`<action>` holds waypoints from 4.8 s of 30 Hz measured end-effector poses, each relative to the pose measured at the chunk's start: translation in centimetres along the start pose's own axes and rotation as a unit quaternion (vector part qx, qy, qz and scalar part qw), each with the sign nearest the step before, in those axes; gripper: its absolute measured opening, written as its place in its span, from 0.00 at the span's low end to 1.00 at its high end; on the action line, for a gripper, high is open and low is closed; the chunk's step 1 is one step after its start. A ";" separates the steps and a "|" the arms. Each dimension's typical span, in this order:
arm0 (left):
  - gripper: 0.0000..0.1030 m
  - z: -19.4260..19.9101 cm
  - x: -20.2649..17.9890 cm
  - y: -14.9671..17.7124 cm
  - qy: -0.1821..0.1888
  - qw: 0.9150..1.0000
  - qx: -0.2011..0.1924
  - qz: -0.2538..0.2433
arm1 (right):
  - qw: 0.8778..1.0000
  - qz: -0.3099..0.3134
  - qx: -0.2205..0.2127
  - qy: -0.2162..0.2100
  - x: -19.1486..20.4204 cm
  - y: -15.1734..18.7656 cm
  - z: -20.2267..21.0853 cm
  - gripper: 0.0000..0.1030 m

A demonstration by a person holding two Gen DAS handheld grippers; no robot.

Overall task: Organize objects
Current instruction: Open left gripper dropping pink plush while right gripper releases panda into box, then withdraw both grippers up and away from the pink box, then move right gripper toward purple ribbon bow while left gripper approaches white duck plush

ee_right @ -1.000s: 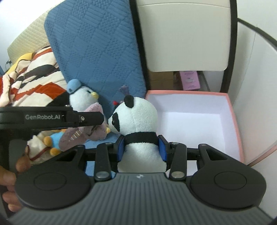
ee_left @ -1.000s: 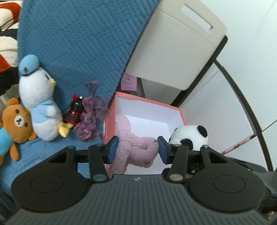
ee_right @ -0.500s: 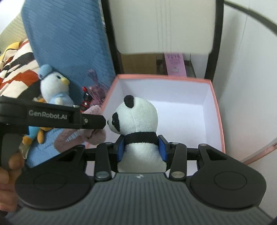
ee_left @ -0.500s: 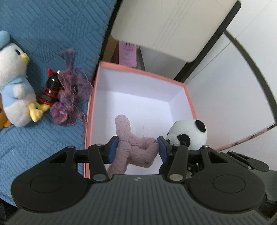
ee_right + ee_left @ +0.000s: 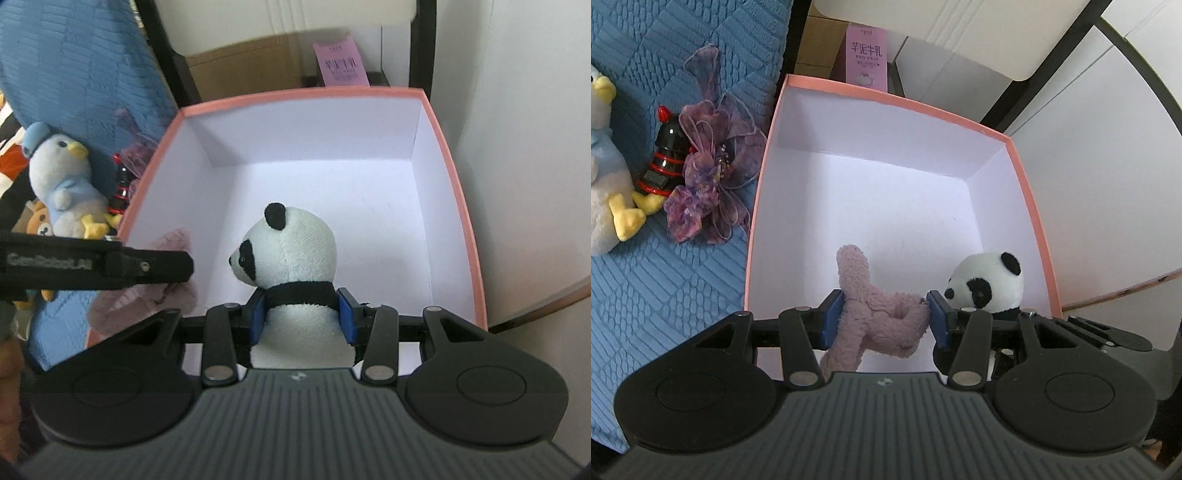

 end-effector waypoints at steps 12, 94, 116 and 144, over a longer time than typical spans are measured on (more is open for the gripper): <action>0.68 2.0 0.2 -0.1 -0.010 1.000 -0.006 -0.005 | 0.999 -0.031 -0.009 0.008 -0.7 0.3 0.9 0.62; 0.68 20.3 17.7 23.1 -0.002 0.978 -0.206 0.021 | 0.977 0.064 -0.201 -0.036 19.5 17.6 11.6 0.65; 0.73 15.4 23.3 15.4 -0.014 0.978 -0.208 0.013 | 0.980 0.082 -0.179 -0.006 20.5 12.3 5.1 0.66; 0.88 8.1 31.0 3.1 0.012 0.977 -0.210 0.040 | 0.968 0.145 -0.198 0.043 26.6 2.5 -5.7 0.69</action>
Point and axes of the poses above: each gripper's, at about its wrist camera, not at the fingertips, and z roughly against the way its jaws point, x to its left, y to its underside, the point moved 4 cm from there along -z, roughly the way its jaws point, and after that the axes turned 11 degrees about x, right-handed, at the moved point
